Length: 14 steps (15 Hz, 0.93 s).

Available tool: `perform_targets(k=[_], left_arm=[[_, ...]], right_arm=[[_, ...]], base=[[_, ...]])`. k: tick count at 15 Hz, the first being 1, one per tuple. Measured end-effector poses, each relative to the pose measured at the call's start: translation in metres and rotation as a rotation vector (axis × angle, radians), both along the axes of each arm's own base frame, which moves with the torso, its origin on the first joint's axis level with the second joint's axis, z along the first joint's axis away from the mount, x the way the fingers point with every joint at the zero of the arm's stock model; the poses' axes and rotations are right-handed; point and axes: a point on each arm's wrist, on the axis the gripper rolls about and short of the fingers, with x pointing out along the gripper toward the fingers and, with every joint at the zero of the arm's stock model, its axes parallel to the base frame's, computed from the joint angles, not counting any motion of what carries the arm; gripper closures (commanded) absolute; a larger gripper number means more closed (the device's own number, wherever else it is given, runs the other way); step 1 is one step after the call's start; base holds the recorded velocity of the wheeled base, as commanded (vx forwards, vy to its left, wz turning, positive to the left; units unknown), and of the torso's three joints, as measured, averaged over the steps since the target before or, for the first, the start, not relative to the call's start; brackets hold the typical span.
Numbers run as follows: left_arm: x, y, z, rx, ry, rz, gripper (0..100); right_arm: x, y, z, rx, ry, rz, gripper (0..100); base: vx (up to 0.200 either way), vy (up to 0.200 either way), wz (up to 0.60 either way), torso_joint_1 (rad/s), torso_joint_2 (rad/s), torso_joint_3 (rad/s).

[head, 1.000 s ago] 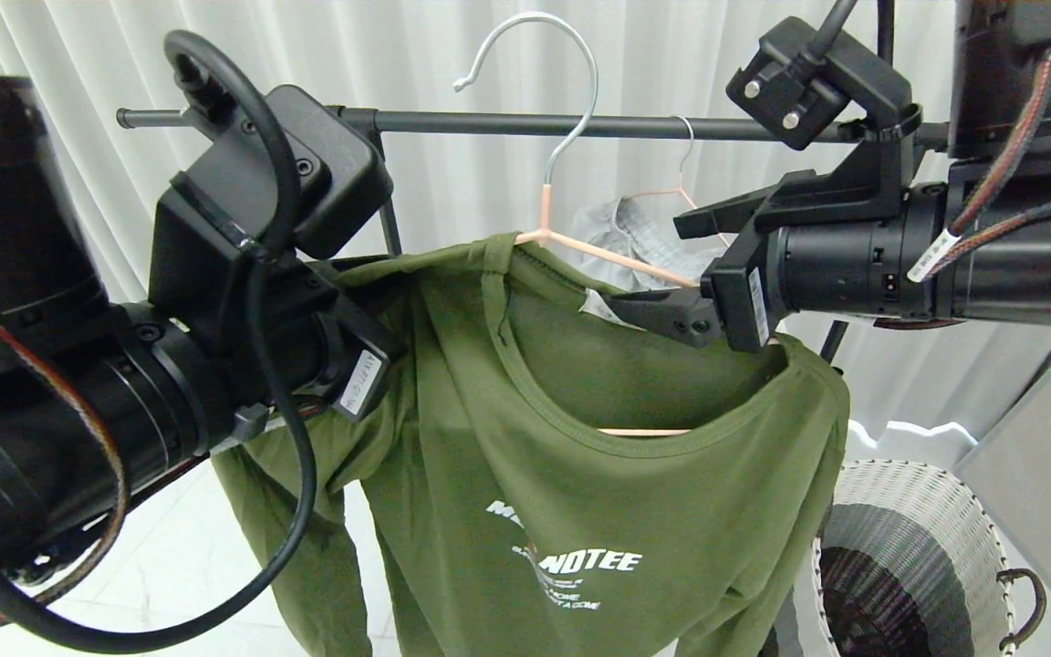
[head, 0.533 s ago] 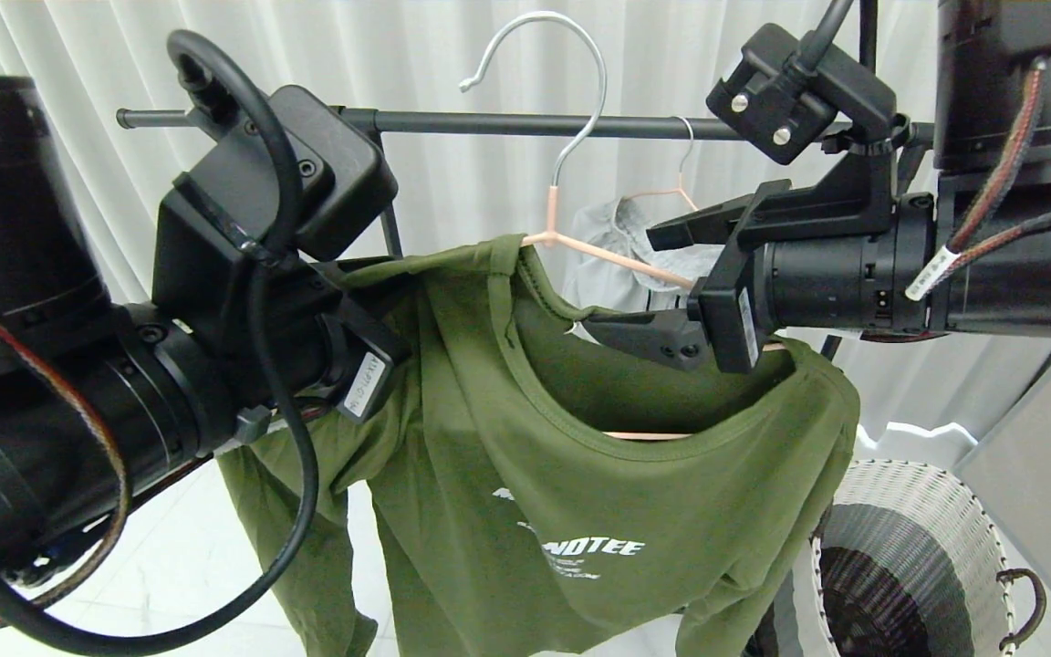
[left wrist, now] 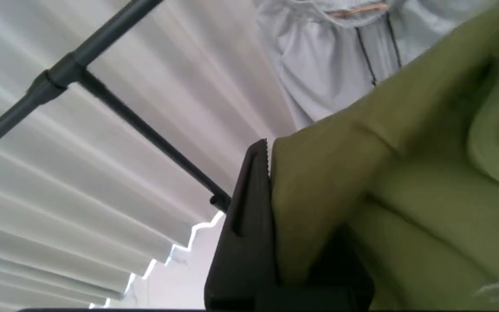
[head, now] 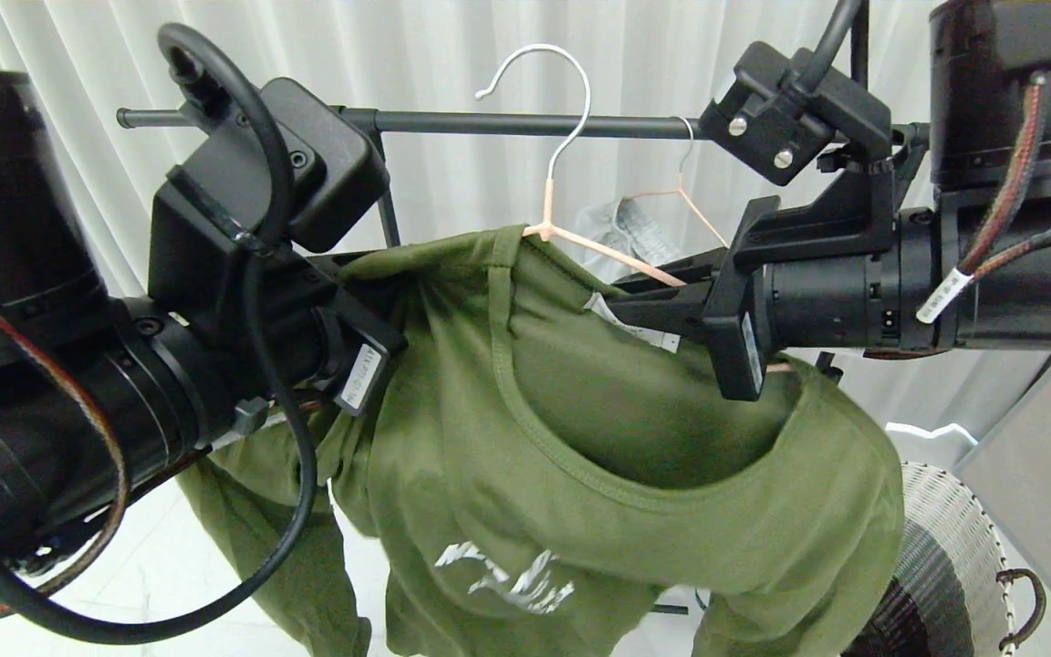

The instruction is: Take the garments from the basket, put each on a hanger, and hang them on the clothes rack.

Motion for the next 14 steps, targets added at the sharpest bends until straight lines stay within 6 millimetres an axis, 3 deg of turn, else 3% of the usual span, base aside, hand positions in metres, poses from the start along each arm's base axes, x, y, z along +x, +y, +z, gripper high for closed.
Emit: perform_targets(k=[14], left_arm=[[0.0, 0.001, 0.002, -0.009, -0.013, -0.001, 100]], right_arm=[[-0.014, 0.003, 0.004, 0.01, -0.003, 0.039, 100]], base=[[0.0, 0.0, 0.0, 0.0, 0.0, 0.0]])
